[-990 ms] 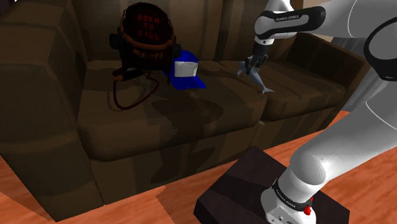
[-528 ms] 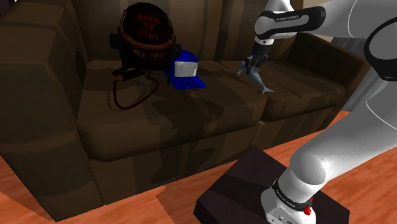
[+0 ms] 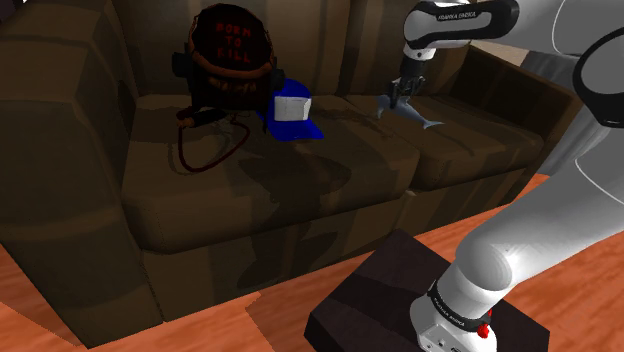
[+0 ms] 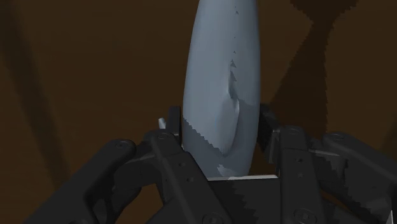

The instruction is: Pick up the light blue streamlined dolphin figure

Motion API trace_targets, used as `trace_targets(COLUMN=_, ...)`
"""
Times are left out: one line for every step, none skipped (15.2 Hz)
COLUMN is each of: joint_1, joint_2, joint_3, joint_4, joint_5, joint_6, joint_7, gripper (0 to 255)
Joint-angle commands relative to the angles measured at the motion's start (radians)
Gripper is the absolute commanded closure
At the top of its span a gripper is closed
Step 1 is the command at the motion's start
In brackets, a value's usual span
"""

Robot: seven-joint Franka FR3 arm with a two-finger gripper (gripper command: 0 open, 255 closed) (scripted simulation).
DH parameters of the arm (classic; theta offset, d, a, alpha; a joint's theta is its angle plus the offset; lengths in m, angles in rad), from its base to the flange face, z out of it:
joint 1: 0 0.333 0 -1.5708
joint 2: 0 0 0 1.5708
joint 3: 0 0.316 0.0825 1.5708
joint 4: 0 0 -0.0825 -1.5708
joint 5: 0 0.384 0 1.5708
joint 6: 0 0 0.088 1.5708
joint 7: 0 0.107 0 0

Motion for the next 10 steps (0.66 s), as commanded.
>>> trace_targets(joint_1=0.0, joint_2=0.005, joint_3=0.0, joint_4=0.034, joint_5=0.003, joint_6=-0.029, joint_7=-0.006, gripper=255)
trace_targets(joint_1=0.001, joint_2=0.006, joint_3=0.0, joint_4=0.049, joint_5=0.004, joint_6=-0.042, joint_7=-0.008, gripper=255)
trace_targets(joint_1=0.001, joint_2=0.008, joint_3=0.001, joint_4=0.063, joint_5=0.005, joint_6=-0.055, joint_7=-0.009, gripper=255)
trace_targets(joint_1=0.002, joint_2=0.009, joint_3=0.001, joint_4=0.079, joint_5=0.006, joint_6=-0.069, joint_7=-0.011, gripper=255)
trace_targets(joint_1=0.002, joint_2=0.011, joint_3=0.001, joint_4=0.094, joint_5=0.007, joint_6=-0.082, joint_7=-0.013, gripper=255)
trace_targets(joint_1=0.002, joint_2=0.013, joint_3=0.002, joint_4=0.11, joint_5=0.008, joint_6=-0.096, joint_7=-0.015, gripper=255)
trace_targets(joint_1=0.003, joint_2=0.016, joint_3=0.002, joint_4=0.126, joint_5=0.009, joint_6=-0.109, joint_7=-0.016, gripper=255)
trace_targets(joint_1=0.003, joint_2=0.018, joint_3=0.002, joint_4=0.142, joint_5=0.011, joint_6=-0.123, joint_7=-0.018, gripper=255)
trace_targets(joint_1=0.003, joint_2=0.019, joint_3=0.002, joint_4=0.144, joint_5=0.011, joint_6=-0.125, joint_7=-0.019, gripper=255)
trace_targets(joint_1=0.003, joint_2=0.019, joint_3=0.002, joint_4=0.144, joint_5=0.011, joint_6=-0.125, joint_7=-0.019, gripper=255)
